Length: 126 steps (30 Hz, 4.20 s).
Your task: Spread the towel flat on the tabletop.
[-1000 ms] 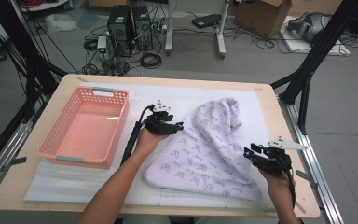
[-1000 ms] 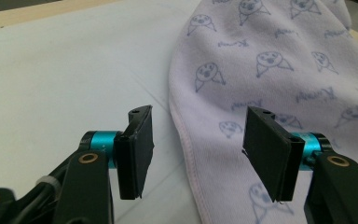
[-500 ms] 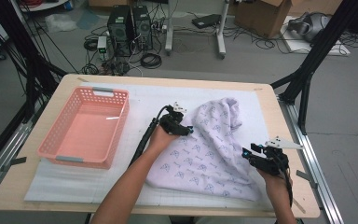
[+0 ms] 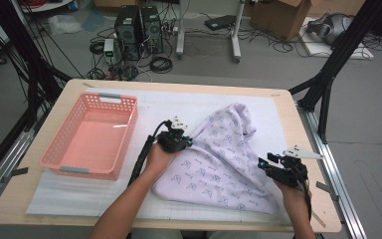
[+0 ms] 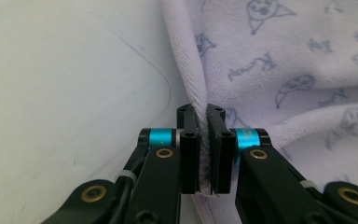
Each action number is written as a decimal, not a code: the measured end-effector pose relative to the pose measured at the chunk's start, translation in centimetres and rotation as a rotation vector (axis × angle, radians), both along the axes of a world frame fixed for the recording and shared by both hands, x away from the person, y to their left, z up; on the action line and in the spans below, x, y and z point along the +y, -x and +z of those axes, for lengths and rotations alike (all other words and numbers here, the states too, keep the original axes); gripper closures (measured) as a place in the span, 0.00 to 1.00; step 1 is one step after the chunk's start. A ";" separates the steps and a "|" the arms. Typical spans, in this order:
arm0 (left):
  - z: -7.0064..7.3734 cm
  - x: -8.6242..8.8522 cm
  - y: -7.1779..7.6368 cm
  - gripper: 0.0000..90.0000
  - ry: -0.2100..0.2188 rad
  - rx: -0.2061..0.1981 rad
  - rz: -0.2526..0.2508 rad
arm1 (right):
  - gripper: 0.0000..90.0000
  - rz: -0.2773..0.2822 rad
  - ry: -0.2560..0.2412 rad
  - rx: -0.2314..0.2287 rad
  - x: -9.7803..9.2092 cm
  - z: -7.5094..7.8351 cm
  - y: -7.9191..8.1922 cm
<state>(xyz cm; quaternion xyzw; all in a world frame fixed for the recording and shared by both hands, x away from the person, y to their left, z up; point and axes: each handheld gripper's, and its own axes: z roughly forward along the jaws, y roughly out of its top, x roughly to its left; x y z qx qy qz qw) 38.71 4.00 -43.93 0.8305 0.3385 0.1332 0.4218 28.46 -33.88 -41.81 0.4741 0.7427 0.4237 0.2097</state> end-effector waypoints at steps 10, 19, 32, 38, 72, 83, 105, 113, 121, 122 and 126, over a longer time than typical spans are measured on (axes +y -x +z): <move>0.4 3.7 5.3 0.94 0.020 -0.026 -0.028 | 0.60 0.008 0.009 -0.003 0.6 0.0 -0.3; -0.7 6.5 9.4 0.94 0.081 -0.001 -0.039 | 0.60 -0.026 0.011 0.005 1.1 -0.1 -1.5; -0.4 6.7 9.8 0.67 0.112 0.017 -0.023 | 0.60 -0.042 0.151 0.129 4.1 -2.6 -6.7; 0.8 6.4 7.3 0.49 0.162 0.011 0.037 | 0.93 0.045 0.169 0.110 3.6 -1.7 -5.8; -0.2 -0.4 -4.3 0.45 0.123 0.071 0.126 | 0.49 -0.008 0.103 0.062 1.4 0.8 -7.6; -0.8 -2.8 -4.5 0.67 -0.020 0.018 0.112 | 0.40 -0.008 0.133 0.169 4.6 -1.1 -13.9; 2.9 2.4 0.3 0.93 0.105 -0.100 0.129 | 0.85 0.093 0.064 -0.094 4.9 3.2 -10.1; 1.3 3.7 4.5 0.92 0.068 -0.089 0.058 | 0.85 0.248 0.101 -0.113 5.5 3.4 -4.8; 0.4 4.6 5.8 0.82 0.110 -0.025 0.042 | 0.85 0.396 0.134 -0.051 5.1 0.7 -1.0; 0.5 4.6 5.6 0.76 0.127 -0.025 0.056 | 0.85 0.406 0.141 -0.048 5.1 0.4 -0.8; 1.4 4.6 4.0 0.58 0.143 -0.024 0.074 | 0.86 0.417 0.137 -0.037 4.7 -0.3 -0.1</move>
